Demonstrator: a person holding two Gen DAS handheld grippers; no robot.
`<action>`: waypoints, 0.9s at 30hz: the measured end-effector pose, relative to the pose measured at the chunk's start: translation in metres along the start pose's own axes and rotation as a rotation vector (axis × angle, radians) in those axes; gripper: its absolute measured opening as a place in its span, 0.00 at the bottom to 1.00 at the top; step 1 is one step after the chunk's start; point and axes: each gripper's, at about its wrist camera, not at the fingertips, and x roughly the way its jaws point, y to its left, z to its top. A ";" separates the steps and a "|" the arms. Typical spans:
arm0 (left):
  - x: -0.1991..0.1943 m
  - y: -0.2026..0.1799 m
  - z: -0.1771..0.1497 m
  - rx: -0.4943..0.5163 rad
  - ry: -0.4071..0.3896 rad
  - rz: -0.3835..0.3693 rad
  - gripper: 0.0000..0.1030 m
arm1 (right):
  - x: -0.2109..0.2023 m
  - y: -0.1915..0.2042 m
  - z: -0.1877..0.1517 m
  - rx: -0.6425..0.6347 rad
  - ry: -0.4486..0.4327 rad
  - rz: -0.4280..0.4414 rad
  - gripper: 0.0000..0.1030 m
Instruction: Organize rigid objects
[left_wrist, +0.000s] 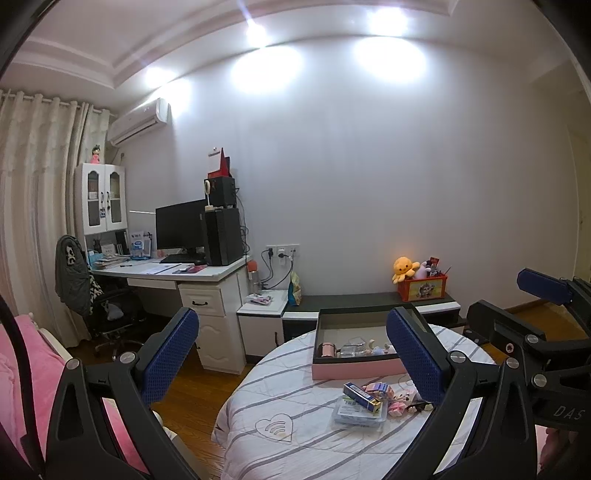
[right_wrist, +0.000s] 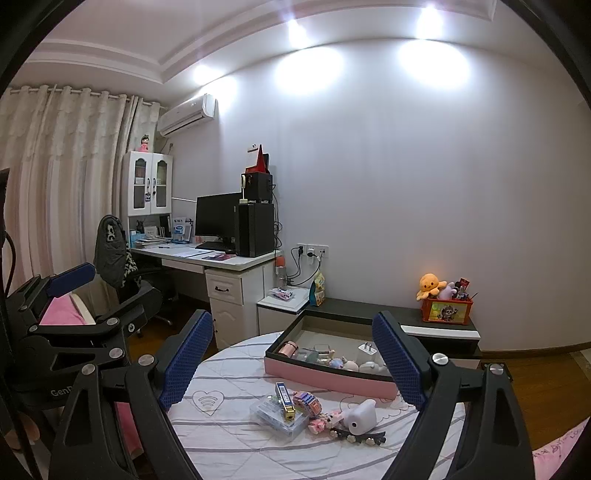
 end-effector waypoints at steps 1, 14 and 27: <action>0.000 -0.001 0.000 0.000 0.000 -0.001 1.00 | 0.000 0.000 0.000 0.000 0.001 0.001 0.87; 0.002 -0.003 0.000 -0.001 0.004 -0.003 1.00 | -0.004 -0.003 -0.001 0.000 0.004 -0.004 0.87; 0.004 -0.008 -0.001 -0.001 0.011 -0.015 1.00 | -0.007 -0.005 -0.001 0.000 0.011 -0.005 0.87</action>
